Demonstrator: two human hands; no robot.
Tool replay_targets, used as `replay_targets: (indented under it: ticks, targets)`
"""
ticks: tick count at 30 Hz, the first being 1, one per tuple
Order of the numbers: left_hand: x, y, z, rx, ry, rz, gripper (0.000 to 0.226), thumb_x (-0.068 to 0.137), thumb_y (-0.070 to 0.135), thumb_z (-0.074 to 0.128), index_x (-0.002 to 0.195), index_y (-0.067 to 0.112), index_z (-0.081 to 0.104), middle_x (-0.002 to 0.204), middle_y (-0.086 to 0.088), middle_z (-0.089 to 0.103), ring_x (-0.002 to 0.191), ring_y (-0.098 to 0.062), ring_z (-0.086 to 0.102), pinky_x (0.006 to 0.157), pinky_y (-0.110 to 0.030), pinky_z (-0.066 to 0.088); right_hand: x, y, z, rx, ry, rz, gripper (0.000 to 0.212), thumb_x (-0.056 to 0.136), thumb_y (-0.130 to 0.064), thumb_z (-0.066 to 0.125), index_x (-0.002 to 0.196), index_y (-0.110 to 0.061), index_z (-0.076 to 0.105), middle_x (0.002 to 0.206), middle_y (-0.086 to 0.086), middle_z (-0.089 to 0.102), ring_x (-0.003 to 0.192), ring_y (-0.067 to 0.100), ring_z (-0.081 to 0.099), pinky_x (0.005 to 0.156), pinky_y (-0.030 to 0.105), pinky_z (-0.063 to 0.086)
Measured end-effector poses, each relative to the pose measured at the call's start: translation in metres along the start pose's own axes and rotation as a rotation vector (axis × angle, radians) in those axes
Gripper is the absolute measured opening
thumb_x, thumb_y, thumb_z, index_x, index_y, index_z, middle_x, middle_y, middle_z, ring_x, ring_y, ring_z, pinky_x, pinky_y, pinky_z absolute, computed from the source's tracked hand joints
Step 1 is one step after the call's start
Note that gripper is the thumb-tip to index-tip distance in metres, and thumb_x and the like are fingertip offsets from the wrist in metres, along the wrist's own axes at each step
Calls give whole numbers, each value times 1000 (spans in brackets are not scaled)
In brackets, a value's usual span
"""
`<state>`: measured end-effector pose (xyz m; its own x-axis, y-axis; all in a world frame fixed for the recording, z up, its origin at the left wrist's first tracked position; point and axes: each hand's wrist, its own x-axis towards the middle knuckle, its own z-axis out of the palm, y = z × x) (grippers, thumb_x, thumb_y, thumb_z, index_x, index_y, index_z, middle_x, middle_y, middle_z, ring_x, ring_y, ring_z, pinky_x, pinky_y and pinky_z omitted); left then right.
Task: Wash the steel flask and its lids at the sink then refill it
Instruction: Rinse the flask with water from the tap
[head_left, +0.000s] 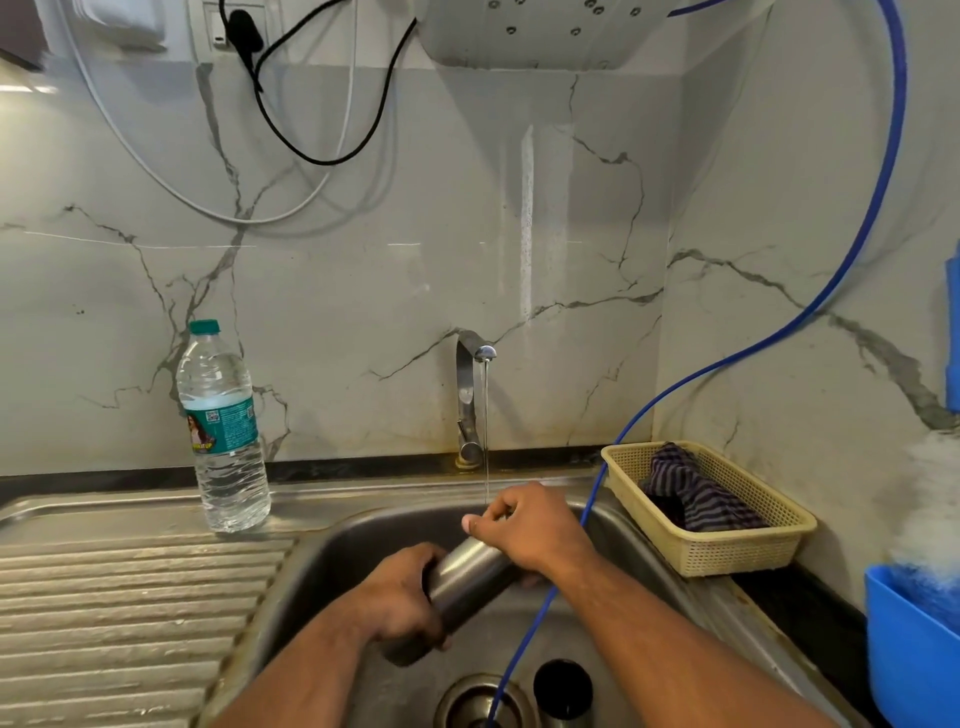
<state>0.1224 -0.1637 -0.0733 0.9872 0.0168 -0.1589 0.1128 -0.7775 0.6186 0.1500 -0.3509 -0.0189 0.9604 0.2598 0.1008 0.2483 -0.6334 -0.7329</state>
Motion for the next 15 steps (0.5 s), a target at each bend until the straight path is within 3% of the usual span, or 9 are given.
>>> replay_targets:
  ticks: [3,6,8,11,13,15]
  targets:
    - [-14,0,-6,-187,24,61,83,59,32,95,130,37,52,124,11,60,115,-10,57,101,-33,51,-2,-10,-31,-9,114,-32,21,94,-45,70,91,-25,73,85,-2,66,77,17,67,57,39,65]
    - [-25,-4,-13,-386,97,87,110,42,70,91,138,34,51,132,12,59,122,-9,56,109,-37,46,-3,-13,-57,-45,303,-61,26,95,-42,67,85,-22,78,72,-5,65,69,17,67,58,45,64]
    - [-31,-4,-16,-485,160,52,107,49,89,73,136,29,55,129,7,64,117,-10,60,103,-37,47,-12,-21,-42,-198,177,-101,27,95,-41,65,85,-21,79,72,-5,67,70,14,67,69,42,64]
    - [-32,-8,-22,-612,225,-99,87,77,86,43,138,25,55,127,6,67,113,-17,62,95,-44,46,-18,-32,-26,-291,27,-152,25,94,-36,66,79,-18,76,74,-2,69,72,11,65,70,33,58]
    - [-33,-10,-25,-623,194,-162,86,79,88,36,135,26,59,126,4,67,113,-21,63,94,-48,49,-13,-36,-51,-237,134,-155,26,94,-34,68,75,-17,75,70,-3,68,66,10,62,64,26,50]
    - [-34,-11,-20,-659,35,-268,92,73,94,34,127,26,63,123,-5,70,109,-30,69,89,-52,54,-9,-35,-74,-131,301,-165,28,92,-32,69,74,-12,78,68,3,70,65,18,65,63,30,51]
